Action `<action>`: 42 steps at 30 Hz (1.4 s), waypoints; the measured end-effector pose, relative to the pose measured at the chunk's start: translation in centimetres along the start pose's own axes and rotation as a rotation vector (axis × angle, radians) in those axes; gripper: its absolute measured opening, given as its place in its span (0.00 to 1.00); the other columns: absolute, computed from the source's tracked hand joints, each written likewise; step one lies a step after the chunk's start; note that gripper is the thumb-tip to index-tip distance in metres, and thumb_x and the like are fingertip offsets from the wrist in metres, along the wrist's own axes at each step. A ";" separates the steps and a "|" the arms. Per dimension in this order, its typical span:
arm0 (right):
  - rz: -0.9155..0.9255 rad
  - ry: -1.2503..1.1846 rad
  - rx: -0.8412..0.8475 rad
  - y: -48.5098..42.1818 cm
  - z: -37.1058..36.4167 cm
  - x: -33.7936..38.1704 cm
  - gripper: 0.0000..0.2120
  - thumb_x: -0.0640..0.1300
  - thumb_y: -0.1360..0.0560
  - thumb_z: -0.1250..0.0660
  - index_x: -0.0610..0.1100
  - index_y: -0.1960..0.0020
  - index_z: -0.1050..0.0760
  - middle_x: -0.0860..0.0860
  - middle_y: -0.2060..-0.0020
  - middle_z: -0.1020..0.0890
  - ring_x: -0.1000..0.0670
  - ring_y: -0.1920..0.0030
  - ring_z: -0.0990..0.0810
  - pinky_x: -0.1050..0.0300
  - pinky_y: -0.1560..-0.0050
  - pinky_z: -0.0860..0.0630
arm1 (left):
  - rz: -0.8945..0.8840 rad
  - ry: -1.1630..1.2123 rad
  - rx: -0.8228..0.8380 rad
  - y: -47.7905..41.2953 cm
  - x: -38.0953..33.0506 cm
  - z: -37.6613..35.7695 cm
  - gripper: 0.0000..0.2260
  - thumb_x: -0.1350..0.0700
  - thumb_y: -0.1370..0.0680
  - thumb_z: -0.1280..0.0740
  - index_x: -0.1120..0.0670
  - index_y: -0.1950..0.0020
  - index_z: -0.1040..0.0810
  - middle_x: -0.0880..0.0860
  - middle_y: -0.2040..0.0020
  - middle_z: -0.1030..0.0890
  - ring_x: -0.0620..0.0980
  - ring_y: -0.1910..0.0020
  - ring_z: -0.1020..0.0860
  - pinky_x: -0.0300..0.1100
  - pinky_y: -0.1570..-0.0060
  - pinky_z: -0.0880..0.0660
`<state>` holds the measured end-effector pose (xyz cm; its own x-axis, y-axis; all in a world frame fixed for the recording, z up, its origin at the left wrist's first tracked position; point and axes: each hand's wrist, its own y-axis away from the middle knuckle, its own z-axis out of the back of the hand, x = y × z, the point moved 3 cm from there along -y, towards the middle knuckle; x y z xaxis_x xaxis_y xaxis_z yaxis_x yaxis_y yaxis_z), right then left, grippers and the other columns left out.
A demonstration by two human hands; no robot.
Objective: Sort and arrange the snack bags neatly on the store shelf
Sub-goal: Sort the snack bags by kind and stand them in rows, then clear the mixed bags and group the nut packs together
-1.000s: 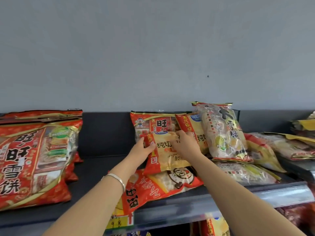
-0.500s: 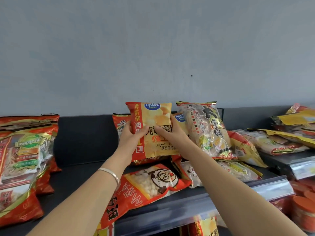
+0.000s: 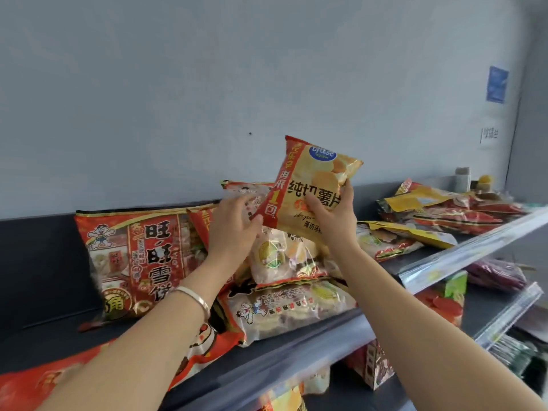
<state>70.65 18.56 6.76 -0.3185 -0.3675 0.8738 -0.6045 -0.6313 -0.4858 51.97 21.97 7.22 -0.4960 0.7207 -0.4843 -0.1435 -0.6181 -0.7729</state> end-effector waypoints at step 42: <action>0.969 0.451 0.712 6.4 -12.7 2.2 0.13 0.46 0.20 0.41 0.43 0.43 0.21 0.46 0.49 0.20 0.44 0.49 0.21 0.48 0.52 0.23 | 0.366 -0.714 0.188 4.3 5.9 8.2 0.10 0.47 0.21 0.39 0.45 0.43 0.23 0.45 0.42 0.21 0.48 0.44 0.23 0.46 0.48 0.27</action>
<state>56.86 22.39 5.86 -0.7093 -0.7046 0.0206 0.4887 -0.5126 -0.7060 41.37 21.02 4.39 -0.9551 0.1298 -0.2664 0.0235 -0.8629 -0.5048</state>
